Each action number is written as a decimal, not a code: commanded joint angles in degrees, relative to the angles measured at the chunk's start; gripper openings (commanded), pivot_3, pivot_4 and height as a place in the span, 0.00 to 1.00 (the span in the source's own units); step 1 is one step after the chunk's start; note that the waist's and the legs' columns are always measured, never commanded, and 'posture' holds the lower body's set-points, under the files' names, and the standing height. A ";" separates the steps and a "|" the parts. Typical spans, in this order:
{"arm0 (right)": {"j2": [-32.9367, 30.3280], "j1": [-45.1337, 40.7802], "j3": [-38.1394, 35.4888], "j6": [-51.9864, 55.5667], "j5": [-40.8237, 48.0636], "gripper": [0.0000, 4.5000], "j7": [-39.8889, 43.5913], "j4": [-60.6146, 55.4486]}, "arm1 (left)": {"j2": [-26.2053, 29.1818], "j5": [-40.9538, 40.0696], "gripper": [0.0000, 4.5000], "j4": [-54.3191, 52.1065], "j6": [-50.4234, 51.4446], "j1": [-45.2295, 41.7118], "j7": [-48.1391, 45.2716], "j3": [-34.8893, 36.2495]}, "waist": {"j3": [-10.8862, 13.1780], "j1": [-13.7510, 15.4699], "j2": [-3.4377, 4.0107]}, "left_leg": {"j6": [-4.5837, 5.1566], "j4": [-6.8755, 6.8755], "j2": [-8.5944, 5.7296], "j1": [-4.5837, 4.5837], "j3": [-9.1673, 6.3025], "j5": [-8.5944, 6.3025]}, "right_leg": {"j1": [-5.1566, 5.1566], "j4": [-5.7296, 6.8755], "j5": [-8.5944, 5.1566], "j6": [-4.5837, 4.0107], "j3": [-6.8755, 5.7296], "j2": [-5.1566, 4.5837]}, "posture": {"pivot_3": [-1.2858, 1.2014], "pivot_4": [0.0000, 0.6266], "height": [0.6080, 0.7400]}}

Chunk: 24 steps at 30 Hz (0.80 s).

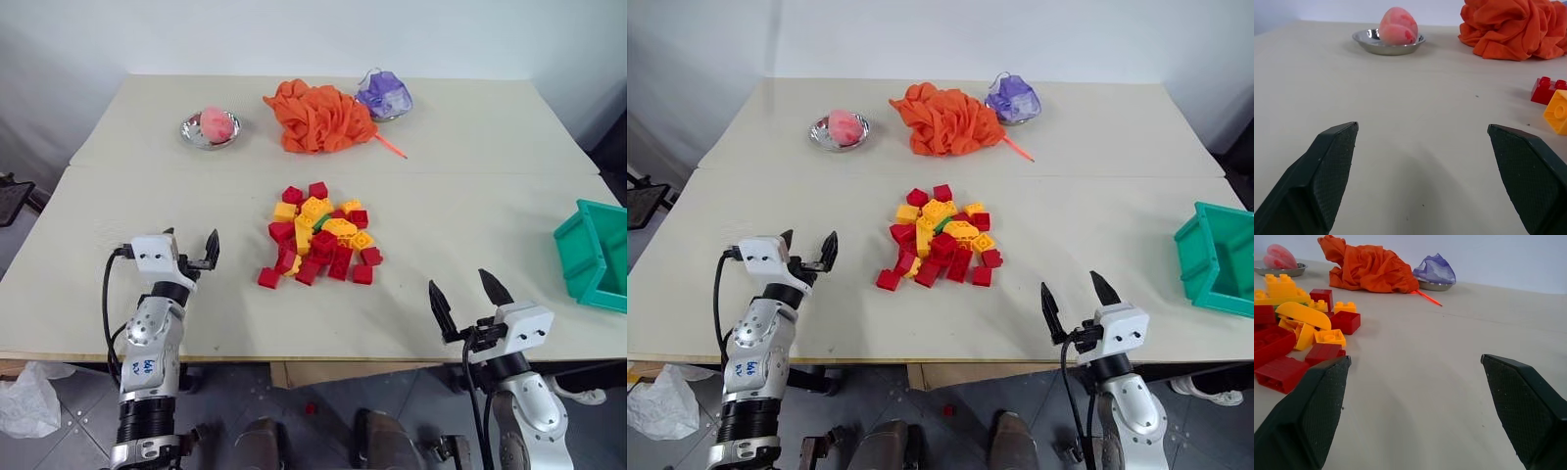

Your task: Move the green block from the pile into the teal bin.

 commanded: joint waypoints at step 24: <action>-28.34 -21.65 -2.73 8.68 14.69 1.00 36.86 19.68 | 24.65 -13.10 0.65 -2.80 -3.43 7.13 -49.48 -1.22 | 0.06 0.07 0.08 | -0.01 0.02 0.03 0.02 0.08 0.00 | -0.03 0.05 -0.03 -0.05 0.01 0.00 | 0.52 0.24 1.00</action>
